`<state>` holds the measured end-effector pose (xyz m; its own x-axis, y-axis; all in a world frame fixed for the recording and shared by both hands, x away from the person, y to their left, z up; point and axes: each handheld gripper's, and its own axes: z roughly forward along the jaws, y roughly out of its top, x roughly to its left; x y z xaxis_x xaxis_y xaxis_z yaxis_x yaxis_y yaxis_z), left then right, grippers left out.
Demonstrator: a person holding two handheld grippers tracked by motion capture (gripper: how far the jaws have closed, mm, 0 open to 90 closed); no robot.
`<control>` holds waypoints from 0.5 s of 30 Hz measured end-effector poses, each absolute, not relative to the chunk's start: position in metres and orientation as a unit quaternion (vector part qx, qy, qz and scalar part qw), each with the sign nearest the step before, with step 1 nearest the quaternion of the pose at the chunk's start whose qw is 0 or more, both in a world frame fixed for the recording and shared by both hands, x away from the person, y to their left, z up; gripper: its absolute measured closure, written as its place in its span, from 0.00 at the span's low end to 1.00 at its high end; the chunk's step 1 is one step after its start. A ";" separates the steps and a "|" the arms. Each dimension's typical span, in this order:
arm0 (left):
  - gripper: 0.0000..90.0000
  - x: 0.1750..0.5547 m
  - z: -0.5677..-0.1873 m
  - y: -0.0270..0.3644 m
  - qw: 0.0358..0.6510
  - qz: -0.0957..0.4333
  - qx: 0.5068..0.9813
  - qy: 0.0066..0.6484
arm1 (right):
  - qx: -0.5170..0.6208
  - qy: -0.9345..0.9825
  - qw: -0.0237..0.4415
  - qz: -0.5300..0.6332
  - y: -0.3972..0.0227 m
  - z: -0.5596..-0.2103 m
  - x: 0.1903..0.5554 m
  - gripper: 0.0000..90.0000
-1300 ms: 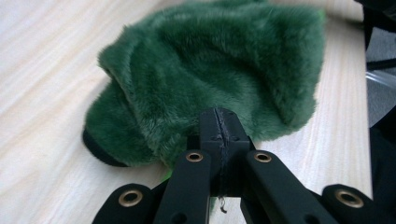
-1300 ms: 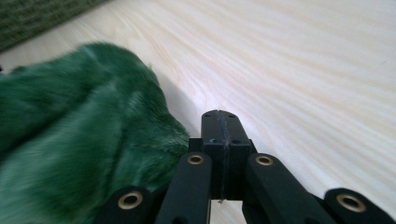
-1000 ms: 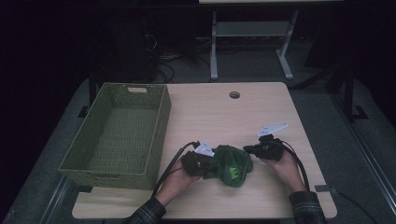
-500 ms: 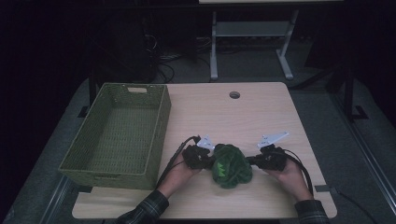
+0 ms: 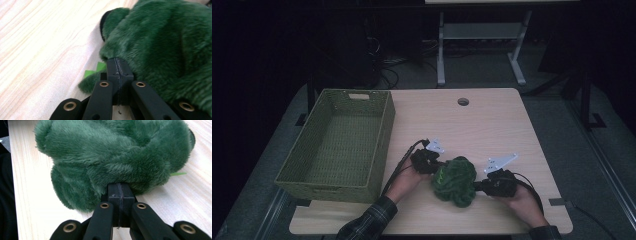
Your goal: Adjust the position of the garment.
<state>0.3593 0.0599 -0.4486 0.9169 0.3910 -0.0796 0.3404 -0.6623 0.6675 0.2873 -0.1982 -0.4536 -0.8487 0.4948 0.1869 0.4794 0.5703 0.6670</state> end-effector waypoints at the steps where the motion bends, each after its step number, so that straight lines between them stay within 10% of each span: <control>1: 1.00 0.360 -0.448 0.061 0.360 0.036 0.910 0.202 | 0.276 0.886 0.013 0.372 -0.199 -0.453 0.287 1.00; 15: 0.80 0.352 -0.413 0.090 0.396 0.035 0.890 0.223 | 0.370 0.841 0.083 0.387 -0.240 -0.455 0.285 0.48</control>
<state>0.3515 0.0903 -0.4131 0.8983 0.4242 -0.1142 0.3688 -0.5869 0.7208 0.2849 -0.2402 -0.4547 -0.7130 0.6858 0.1463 0.5573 0.4276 0.7117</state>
